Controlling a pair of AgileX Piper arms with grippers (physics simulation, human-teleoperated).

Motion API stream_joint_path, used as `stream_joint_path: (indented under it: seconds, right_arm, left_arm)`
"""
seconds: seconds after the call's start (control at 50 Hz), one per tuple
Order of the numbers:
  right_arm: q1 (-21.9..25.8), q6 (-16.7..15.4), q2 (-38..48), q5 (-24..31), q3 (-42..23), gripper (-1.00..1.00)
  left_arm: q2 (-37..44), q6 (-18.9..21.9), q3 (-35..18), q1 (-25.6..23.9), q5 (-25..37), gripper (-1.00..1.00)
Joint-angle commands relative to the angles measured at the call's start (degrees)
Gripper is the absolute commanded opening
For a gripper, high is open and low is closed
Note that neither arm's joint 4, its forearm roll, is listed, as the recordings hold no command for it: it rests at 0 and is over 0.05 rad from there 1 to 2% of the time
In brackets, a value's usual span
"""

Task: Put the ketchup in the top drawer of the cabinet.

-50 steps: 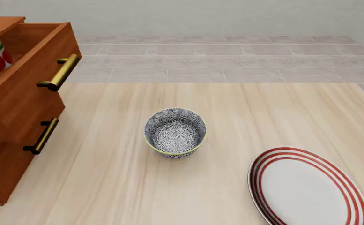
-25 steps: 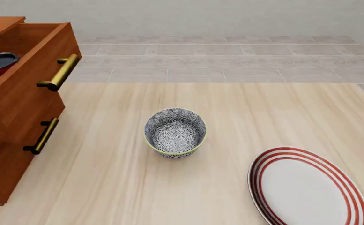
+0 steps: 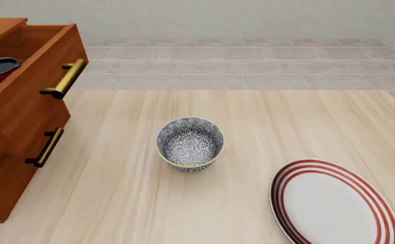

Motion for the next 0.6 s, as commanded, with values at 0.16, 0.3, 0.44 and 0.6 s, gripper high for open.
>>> stream_joint_path:
  seconds: [0.16,0.3,0.44,0.6]
  right_arm:
    - [0.00,0.00,0.00,0.00,0.00,1.00]
    - [0.00,0.00,0.00,0.00,0.00,1.00]
    - [0.00,0.00,0.00,0.00,0.00,1.00]
    - [0.00,0.00,0.00,0.00,0.00,1.00]
  left_arm:
    - [-9.79,4.46,-3.14,-1.57,3.93,1.00]
    - [-14.68,5.44,-1.30,-3.69,5.38,1.00]
    - [-19.22,5.63,2.58,-4.91,4.58,1.00]
    - [-24.68,5.70,4.87,-7.57,5.68,1.00]
